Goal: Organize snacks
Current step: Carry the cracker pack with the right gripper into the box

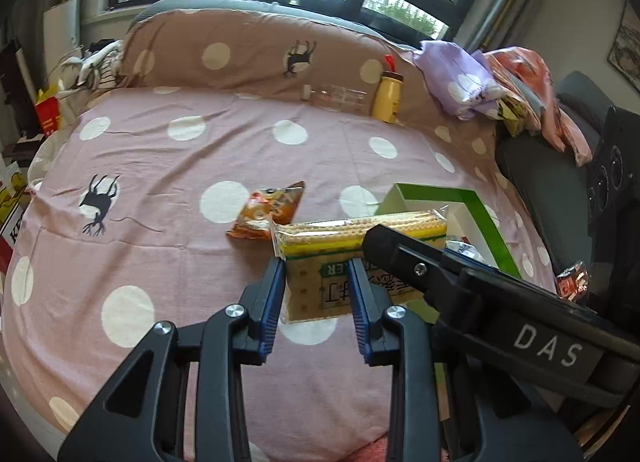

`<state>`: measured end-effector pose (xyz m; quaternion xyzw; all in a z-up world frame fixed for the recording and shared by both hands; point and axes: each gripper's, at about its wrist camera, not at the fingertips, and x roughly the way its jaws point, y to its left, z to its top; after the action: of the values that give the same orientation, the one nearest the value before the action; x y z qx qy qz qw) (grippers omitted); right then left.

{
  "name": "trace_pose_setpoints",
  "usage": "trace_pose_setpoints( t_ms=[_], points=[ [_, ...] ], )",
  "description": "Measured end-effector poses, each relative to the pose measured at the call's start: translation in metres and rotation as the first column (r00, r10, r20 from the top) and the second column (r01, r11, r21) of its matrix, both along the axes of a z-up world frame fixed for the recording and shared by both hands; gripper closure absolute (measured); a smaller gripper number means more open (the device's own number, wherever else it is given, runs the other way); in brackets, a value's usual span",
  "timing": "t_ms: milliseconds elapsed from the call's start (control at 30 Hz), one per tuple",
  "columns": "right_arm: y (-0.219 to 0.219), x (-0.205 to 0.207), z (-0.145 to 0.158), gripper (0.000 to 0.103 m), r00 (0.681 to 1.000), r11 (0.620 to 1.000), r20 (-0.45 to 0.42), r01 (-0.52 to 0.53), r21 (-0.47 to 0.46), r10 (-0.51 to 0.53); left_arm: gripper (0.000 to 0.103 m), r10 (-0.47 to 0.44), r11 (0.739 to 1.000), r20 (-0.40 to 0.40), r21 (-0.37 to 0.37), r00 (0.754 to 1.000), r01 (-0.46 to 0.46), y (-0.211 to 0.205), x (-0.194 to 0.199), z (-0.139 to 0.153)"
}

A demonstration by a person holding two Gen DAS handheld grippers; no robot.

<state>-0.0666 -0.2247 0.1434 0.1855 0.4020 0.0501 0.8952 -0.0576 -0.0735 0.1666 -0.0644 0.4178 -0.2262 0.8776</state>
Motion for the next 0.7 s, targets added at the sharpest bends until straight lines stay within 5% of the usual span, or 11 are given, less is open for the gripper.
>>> trace_pose_setpoints(
  t_ms=[700],
  points=[
    [-0.115,-0.041,-0.015,0.032,0.971,0.969,0.002,0.238,0.069,-0.239,0.074,-0.232,0.971,-0.009,0.054,0.973,0.232,-0.122,-0.007,-0.011]
  ],
)
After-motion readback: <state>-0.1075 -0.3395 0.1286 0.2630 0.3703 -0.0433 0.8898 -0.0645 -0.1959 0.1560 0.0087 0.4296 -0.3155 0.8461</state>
